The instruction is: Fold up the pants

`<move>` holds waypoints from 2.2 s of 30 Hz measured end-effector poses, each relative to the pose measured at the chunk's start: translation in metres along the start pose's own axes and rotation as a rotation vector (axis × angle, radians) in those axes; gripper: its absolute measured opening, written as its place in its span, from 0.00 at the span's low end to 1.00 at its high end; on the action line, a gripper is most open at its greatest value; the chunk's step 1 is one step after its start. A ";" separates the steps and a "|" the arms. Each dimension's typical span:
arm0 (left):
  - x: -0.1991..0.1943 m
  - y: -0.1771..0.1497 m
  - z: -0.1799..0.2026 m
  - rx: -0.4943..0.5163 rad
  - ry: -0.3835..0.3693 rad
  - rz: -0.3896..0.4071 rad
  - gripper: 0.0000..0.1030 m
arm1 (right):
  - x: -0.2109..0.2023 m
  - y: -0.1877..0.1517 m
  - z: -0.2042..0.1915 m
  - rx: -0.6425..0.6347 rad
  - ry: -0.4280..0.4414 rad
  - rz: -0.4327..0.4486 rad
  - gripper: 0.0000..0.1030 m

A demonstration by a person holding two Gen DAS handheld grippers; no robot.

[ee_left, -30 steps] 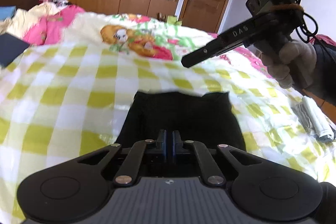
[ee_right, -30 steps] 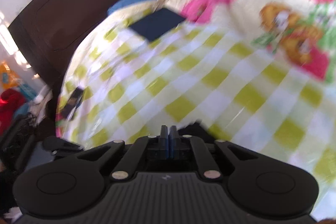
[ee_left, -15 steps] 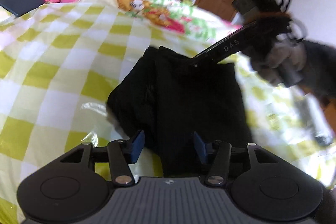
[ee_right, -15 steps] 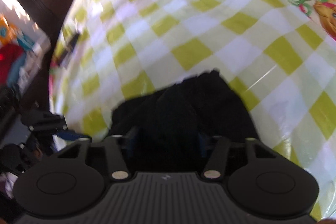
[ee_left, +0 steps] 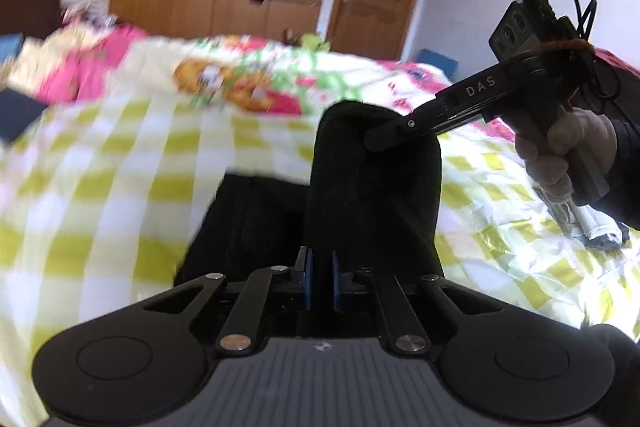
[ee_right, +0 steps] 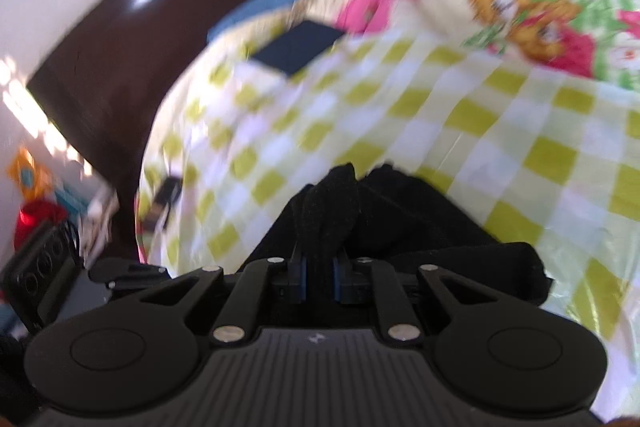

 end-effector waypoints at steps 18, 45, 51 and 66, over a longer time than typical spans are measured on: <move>-0.002 -0.028 -0.049 -0.165 0.016 -0.048 0.52 | 0.087 0.028 0.007 -0.176 0.010 -0.167 0.51; -0.014 0.030 -0.001 -0.154 0.088 0.184 0.22 | 0.008 0.035 -0.028 -0.111 0.030 0.072 0.13; 0.006 0.037 -0.042 -0.096 0.167 0.146 0.22 | 0.069 0.060 -0.024 -0.133 0.008 0.078 0.13; 0.038 -0.023 -0.083 -0.150 0.291 -0.036 0.29 | 0.096 0.054 0.033 -0.015 -0.097 0.201 0.61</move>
Point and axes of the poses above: each gripper's, at about its wrist camera, not at the fingertips, and x roughly the way its jaws point, z to its right, y to its top, the point moved 1 cm from there along x, roughly the way its jaws point, and after that the axes turned 2 degrees about -y, right-handed, at the moved point
